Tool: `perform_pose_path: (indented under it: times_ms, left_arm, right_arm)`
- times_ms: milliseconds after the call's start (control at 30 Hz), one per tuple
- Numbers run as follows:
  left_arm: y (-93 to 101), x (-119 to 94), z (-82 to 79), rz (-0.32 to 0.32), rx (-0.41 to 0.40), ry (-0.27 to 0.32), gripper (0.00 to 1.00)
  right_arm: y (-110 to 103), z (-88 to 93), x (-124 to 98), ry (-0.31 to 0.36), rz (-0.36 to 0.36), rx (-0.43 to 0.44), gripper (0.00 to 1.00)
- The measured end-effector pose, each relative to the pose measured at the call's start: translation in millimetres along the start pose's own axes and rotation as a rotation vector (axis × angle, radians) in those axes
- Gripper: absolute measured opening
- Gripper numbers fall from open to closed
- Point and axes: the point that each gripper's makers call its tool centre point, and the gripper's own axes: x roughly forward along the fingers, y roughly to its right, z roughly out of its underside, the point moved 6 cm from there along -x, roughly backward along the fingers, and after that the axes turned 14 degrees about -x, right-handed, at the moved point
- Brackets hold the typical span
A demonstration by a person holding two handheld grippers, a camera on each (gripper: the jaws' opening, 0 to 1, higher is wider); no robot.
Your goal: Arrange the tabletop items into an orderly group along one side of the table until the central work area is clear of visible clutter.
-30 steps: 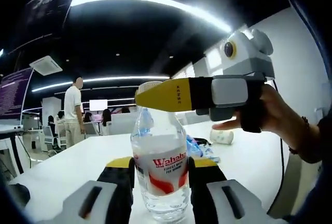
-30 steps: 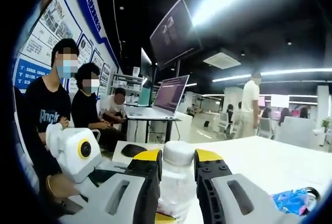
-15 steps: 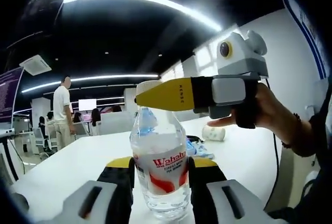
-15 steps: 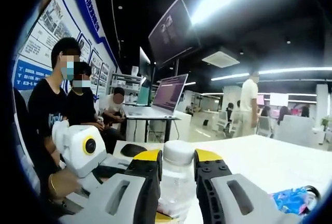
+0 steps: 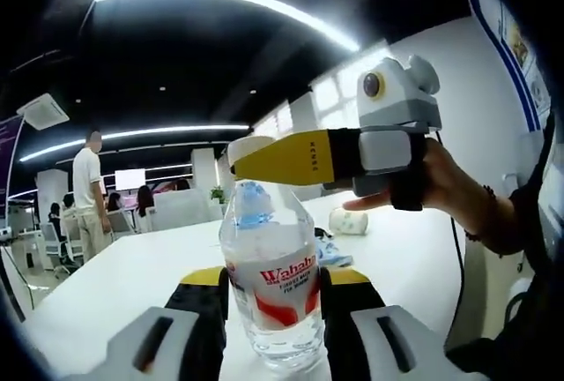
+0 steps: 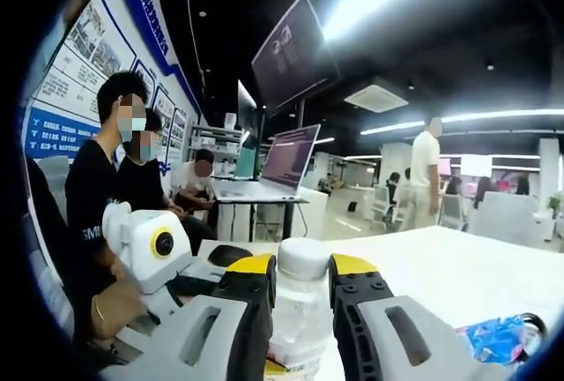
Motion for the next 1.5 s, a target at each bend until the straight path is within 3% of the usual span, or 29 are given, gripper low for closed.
perform_pose_path:
  times_ms: [800,1033,1100,1233,1267,1500]
  left_arm:
    - [-5.1,0.6,0.9,0.102,0.024,-0.022,0.4]
    - [-3.7,-0.3,1.4,0.082,0.016,-0.015,0.4]
    - [-2.7,-0.8,2.6,0.063,-0.035,-0.004,0.4]
    - [-1.3,-4.3,2.6,0.039,-0.051,0.019,0.41]
    - [-1.6,-5.2,0.4,0.024,-0.071,0.041,0.42]
    - [1.6,-8.2,1.4,-0.039,-0.074,0.043,0.5]
  right_arm:
    - [0.4,0.5,-0.4,-0.003,-0.001,0.026,0.21]
    - [0.1,0.8,-0.7,0.002,-0.001,0.025,0.21]
    - [0.2,0.9,-0.7,0.005,-0.002,0.026,0.22]
    - [0.5,1.2,-0.5,0.012,0.0,0.018,0.22]
    - [0.3,1.1,-0.4,0.015,0.0,0.018,0.22]
    - [1.0,-0.3,0.3,0.034,0.01,0.022,0.24]
